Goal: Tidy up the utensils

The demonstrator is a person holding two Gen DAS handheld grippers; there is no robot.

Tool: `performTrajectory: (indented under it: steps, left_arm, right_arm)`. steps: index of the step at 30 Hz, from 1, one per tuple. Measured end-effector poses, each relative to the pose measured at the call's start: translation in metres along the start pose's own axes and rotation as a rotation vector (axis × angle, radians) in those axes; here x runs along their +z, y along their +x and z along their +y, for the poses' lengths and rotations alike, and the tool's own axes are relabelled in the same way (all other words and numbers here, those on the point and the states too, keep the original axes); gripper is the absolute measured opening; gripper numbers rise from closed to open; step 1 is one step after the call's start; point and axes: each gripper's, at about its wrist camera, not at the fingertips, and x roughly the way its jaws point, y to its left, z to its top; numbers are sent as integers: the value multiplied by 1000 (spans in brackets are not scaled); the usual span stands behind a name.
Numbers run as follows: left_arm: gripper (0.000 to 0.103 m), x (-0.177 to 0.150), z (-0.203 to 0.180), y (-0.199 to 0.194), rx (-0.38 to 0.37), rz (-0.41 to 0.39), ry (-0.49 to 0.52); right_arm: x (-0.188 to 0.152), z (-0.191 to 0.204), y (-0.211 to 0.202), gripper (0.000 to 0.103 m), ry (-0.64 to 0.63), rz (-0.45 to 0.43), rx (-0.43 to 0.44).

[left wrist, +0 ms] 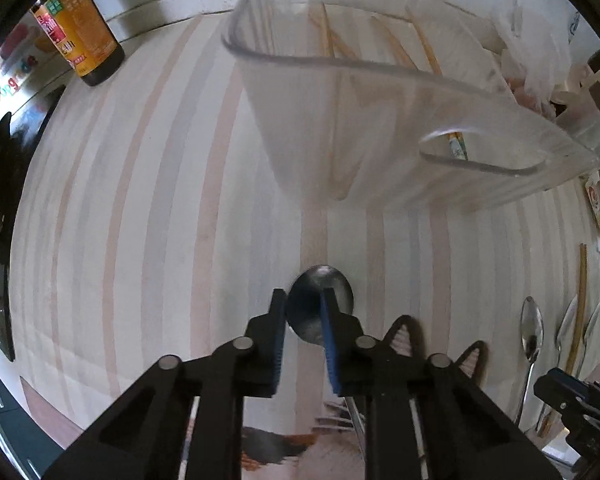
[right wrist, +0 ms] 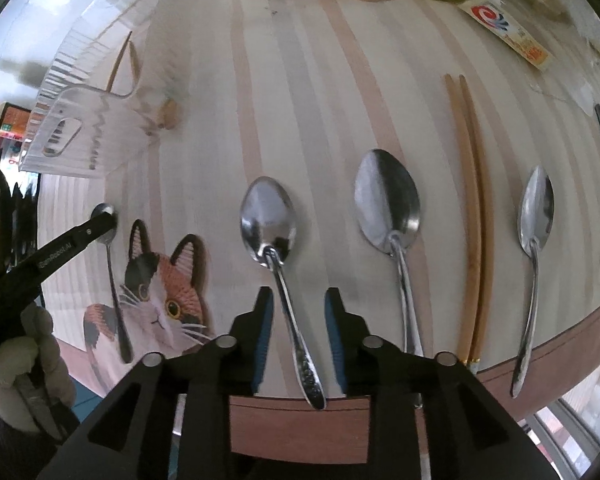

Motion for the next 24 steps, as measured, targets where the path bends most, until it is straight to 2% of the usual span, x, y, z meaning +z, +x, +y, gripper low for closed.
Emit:
performTrajectory:
  steps: [5, 8, 9, 10, 11, 12, 24]
  left_arm:
    - [3, -11, 5, -17, -9, -25, 2]
    - [1, -13, 8, -22, -10, -33, -20]
    - [1, -24, 13, -28, -9, -37, -25]
    - [1, -27, 14, -32, -4, -41, -30]
    - [0, -32, 15, -37, -4, -47, -35]
    - [0, -33, 18, -40, -5, -52, -41]
    - [0, -43, 46, -88, 28, -132, -81]
  right_arm:
    - [5, 13, 9, 33, -33, 0, -19]
    - [6, 24, 21, 33, -90, 8, -71]
    - [5, 31, 22, 32, -110, -7, -91]
    - [5, 37, 23, 17, -140, -19, -126]
    - [4, 40, 24, 9, -153, -26, -159]
    - [4, 43, 24, 7, -157, -34, -168]
    - [-4, 51, 2, 3, -132, -83, -100]
